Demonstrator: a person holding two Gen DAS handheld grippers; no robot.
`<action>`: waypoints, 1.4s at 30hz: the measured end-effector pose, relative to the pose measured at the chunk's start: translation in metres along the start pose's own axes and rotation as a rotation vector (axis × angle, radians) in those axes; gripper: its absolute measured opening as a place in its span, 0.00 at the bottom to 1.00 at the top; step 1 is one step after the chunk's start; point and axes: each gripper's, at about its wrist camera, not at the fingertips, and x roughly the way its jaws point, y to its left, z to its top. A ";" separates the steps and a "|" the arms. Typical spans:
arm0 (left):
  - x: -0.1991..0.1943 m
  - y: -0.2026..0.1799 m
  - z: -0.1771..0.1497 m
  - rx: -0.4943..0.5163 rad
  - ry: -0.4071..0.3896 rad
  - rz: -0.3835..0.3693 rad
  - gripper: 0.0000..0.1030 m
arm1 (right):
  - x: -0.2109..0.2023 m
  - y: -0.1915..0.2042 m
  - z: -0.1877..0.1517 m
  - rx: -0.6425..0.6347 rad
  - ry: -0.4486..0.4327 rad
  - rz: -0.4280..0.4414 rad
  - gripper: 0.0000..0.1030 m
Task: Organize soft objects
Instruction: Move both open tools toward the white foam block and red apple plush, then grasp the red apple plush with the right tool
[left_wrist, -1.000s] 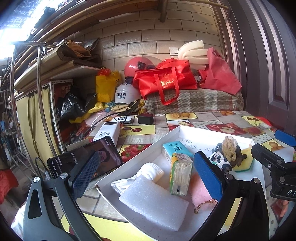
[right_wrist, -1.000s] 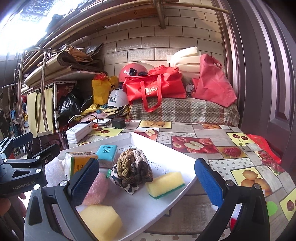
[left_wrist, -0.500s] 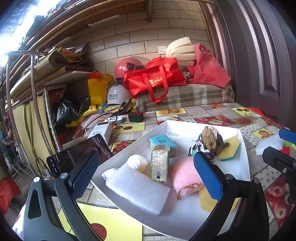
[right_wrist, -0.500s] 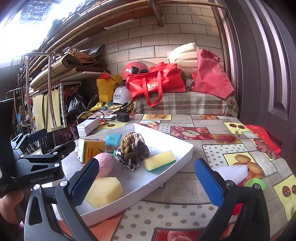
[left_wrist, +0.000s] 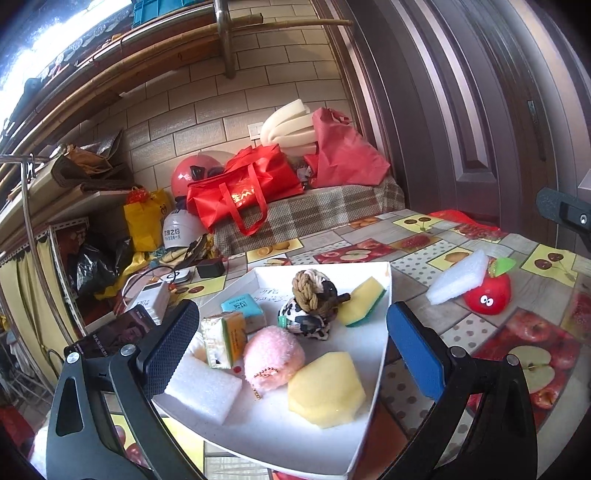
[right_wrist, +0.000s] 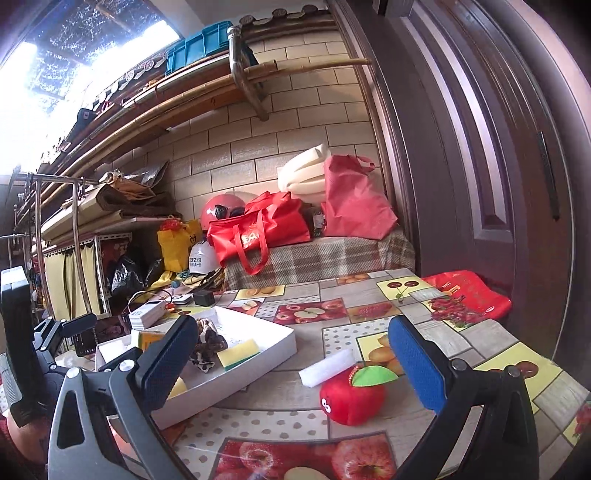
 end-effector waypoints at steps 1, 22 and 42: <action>-0.003 -0.004 0.003 -0.003 -0.015 -0.018 0.99 | 0.001 -0.009 0.000 0.023 0.029 0.022 1.00; 0.034 -0.041 0.010 -0.064 0.166 -0.191 0.99 | 0.021 -0.067 -0.003 0.012 0.137 -0.086 1.00; 0.063 -0.066 0.002 0.034 0.351 -0.250 0.99 | 0.097 -0.051 -0.031 -0.103 0.582 -0.045 1.00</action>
